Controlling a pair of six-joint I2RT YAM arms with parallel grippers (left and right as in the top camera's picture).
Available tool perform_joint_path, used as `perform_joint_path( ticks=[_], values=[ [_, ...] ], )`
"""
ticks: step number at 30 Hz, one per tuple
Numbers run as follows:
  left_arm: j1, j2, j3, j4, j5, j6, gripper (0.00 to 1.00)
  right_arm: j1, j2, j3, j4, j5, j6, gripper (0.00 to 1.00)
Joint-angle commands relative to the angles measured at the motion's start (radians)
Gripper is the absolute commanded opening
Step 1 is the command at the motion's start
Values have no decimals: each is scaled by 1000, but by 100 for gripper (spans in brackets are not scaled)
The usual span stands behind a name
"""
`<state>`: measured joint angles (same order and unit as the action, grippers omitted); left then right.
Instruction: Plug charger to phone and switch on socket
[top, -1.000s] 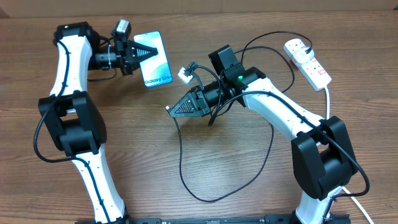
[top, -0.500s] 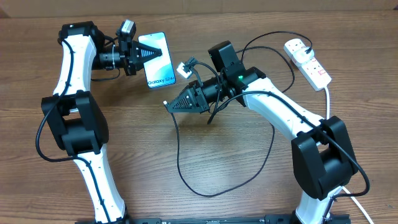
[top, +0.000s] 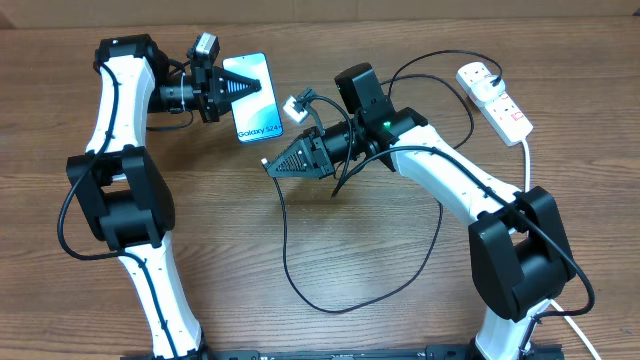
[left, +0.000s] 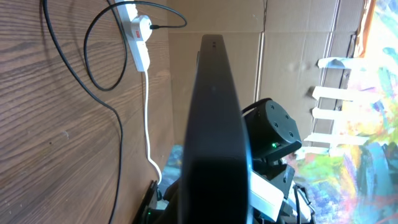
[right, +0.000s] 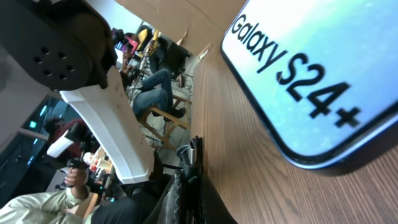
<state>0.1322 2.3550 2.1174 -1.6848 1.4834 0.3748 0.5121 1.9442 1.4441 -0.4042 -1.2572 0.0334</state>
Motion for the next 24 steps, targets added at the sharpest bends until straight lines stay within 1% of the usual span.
perform_joint_path(
  ticks=[1, 24],
  values=[
    [1, -5, 4, -6, 29, 47, 4, -4, -23, 14, 7, 18, 24, 4],
    [-35, -5, 4, -6, -19, 13, 4, -4, -23, 14, 11, 18, 31, 4]
  ],
)
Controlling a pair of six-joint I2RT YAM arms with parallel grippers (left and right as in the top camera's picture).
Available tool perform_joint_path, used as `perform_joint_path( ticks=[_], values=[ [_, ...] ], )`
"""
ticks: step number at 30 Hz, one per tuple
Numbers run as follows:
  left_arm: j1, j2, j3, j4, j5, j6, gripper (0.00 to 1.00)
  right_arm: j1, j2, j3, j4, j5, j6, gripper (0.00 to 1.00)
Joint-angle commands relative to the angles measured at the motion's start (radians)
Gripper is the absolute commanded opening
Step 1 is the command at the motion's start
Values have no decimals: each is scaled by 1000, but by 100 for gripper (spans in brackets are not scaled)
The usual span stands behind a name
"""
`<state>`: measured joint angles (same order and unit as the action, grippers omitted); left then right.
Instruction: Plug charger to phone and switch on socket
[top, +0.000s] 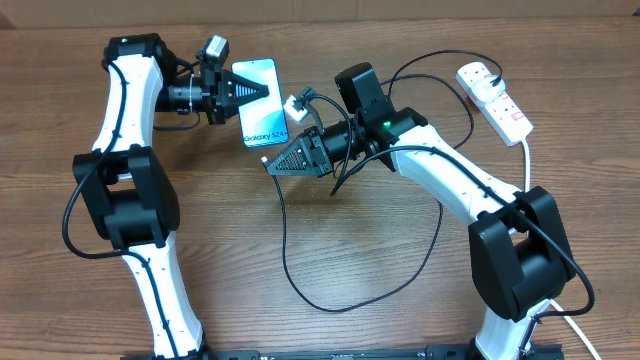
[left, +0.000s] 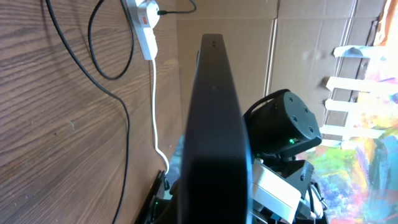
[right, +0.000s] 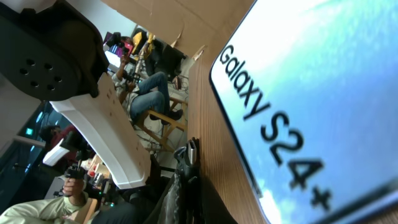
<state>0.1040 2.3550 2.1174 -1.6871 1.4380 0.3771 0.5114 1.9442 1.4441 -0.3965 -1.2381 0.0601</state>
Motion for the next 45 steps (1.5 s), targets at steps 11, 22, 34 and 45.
perform_joint_path(
  ticks=[11, 22, 34, 45],
  values=[
    [-6, -5, 4, -4, 29, 4, 4, -3, -23, 15, 3, 7, 4, 4],
    [-7, -5, 4, -4, 32, -5, 4, -3, -23, 14, 3, 14, 23, 4],
    [-9, -5, 4, -4, 29, -18, 4, -3, -23, 14, 3, 56, 23, 4],
    [-9, -5, 4, -3, 29, -5, 4, -3, -23, 14, 89, 59, 143, 4]
  ],
)
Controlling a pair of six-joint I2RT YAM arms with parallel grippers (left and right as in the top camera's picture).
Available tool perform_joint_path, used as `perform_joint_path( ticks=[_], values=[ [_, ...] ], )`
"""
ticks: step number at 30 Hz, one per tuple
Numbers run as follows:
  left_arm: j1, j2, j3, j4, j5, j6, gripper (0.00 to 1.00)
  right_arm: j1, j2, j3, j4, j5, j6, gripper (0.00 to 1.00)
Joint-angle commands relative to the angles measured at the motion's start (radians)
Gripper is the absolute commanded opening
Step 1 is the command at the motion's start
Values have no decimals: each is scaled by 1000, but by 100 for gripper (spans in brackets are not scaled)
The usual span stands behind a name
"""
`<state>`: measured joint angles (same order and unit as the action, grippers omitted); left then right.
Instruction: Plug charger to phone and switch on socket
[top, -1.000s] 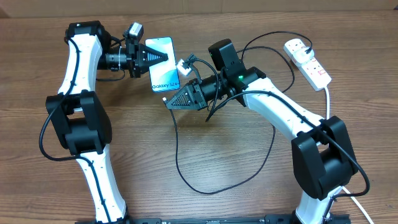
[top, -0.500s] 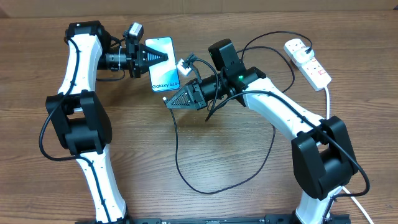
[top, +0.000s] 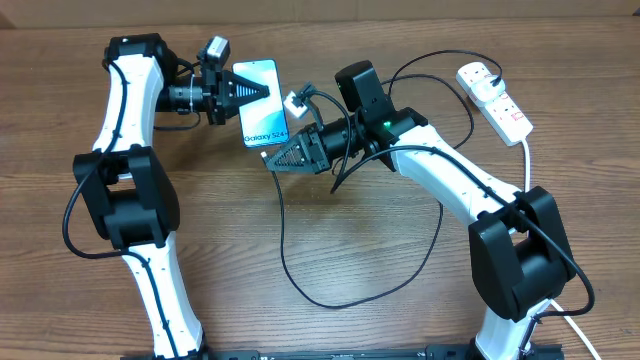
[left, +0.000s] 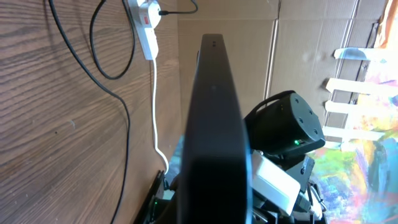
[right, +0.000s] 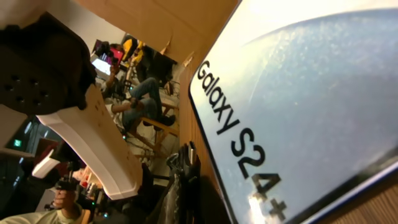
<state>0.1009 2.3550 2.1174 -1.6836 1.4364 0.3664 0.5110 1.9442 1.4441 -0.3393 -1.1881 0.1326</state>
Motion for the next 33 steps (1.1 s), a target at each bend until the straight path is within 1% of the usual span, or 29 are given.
perform_joint_path(
  ticks=[1, 4, 11, 20, 24, 33],
  values=[
    [-6, -5, 4, -6, 31, 5, 4, -3, -23, 14, 41, 9, 84, 4],
    [-6, -5, 4, -6, 34, 5, 4, -3, -23, 14, 43, 9, 87, 4],
    [-6, -5, 4, -6, 84, 28, 4, -19, -23, 14, 44, 70, 183, 4],
    [-6, -5, 4, -6, 102, 31, 4, -24, -23, 14, 48, 68, 187, 4],
    [-6, -5, 4, -6, 103, 31, 4, -24, -23, 14, 48, 49, 186, 4],
    [0, -5, 4, 24, 121, 30, 4, -24, -23, 14, 78, -69, 186, 4]
  ],
)
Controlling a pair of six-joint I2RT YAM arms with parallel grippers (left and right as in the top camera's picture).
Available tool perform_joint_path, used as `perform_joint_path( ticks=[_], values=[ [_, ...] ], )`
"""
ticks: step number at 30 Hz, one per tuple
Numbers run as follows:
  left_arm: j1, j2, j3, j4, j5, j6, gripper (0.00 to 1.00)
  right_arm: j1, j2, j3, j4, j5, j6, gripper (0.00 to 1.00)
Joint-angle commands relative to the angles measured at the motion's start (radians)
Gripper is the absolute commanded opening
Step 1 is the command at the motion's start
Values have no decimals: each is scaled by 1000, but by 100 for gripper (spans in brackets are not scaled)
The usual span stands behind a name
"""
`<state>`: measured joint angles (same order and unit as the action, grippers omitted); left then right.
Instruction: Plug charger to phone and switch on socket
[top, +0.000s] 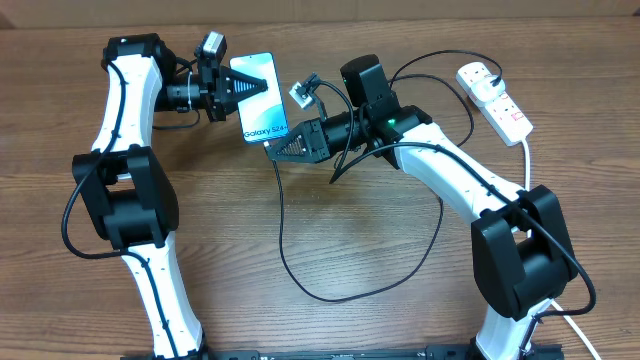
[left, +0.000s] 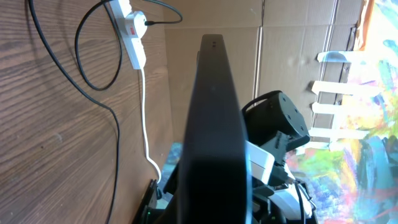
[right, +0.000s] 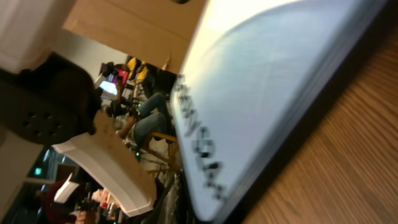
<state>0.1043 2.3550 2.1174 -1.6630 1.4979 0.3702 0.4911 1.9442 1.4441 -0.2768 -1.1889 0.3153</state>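
The Galaxy phone (top: 260, 105) is held off the table, tilted, with my left gripper (top: 238, 88) shut on its upper part. In the left wrist view the phone (left: 214, 112) shows edge-on as a dark slab. My right gripper (top: 272, 152) is shut on the black charger plug, and its tip sits right at the phone's lower edge. The phone's screen (right: 273, 87) fills the right wrist view, blurred and very close. Whether the plug is in the port is hidden. The white socket strip (top: 495, 98) lies at the far right with the charger adapter in it.
The black charger cable (top: 285, 250) runs in a wide loop over the middle of the wooden table (top: 400, 320), and more loops lie near the socket. The socket strip (left: 134, 37) and its white lead also show in the left wrist view.
My right gripper with the plug has moved up and to the left, against the phone's lower edge. The phone now looms much larger in the right wrist view. The left gripper shifted slightly.
My left gripper held the phone up at the far left, with my right gripper holding the plug a short way below it. The phone then came nearer to the right gripper. The gap kept narrowing, and now the plug tip is at the phone's bottom edge.
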Motion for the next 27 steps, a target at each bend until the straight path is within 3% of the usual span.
perform_joint_path(
  ticks=[1, 27],
  values=[
    [-3, -5, 4, 3, 64, 26, 4, -5, -23, 14, 15, -70, 3, 4],
    [-4, -5, 4, -2, 74, 14, 4, -36, -23, 14, 19, -9, 56, 4]
  ],
)
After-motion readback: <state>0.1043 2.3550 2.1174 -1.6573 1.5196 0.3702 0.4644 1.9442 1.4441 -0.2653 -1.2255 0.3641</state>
